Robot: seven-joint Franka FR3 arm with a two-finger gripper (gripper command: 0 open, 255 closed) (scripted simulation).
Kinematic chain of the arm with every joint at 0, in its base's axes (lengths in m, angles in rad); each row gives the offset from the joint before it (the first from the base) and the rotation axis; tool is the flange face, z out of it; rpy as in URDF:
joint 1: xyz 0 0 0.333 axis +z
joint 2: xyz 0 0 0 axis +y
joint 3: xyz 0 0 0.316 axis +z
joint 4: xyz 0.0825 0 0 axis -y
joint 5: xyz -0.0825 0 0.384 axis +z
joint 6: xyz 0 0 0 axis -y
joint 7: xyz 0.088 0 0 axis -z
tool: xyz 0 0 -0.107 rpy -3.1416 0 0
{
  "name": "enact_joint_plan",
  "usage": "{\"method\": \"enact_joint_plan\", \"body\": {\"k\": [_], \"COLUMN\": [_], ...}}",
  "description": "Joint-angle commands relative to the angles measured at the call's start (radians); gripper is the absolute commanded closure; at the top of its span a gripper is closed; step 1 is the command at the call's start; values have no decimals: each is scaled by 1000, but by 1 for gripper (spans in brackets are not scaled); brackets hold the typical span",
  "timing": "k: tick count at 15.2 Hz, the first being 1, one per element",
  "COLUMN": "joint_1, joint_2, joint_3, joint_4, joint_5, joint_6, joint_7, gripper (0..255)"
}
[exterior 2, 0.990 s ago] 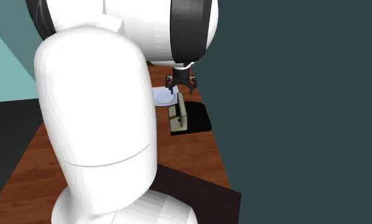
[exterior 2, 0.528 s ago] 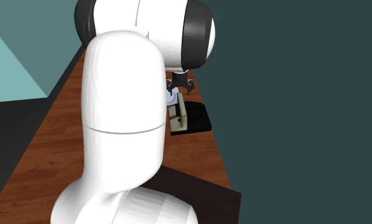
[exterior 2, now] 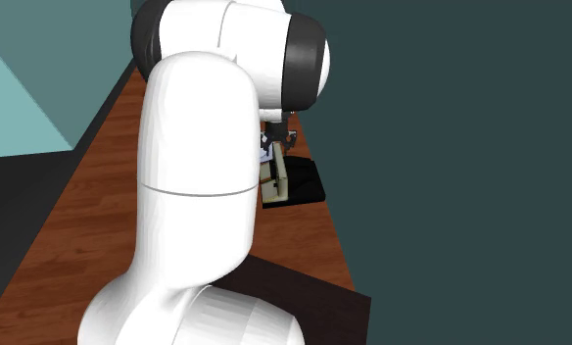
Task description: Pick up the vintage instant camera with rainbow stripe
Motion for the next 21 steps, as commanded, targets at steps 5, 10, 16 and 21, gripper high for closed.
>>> {"method": "enact_joint_plan", "body": {"k": [5,10,16,21], "joint_1": [0,0,-5,-9], "joint_2": [1,-9,-68,-112], "joint_3": [0,1,8,12], "joint_4": [0,-3,-3,3], "joint_5": [0,1,10,17], "joint_6": [2,-6,-64,-114], "joint_7": [1,0,-4,-8], "gripper": [255,255,255,255]}}
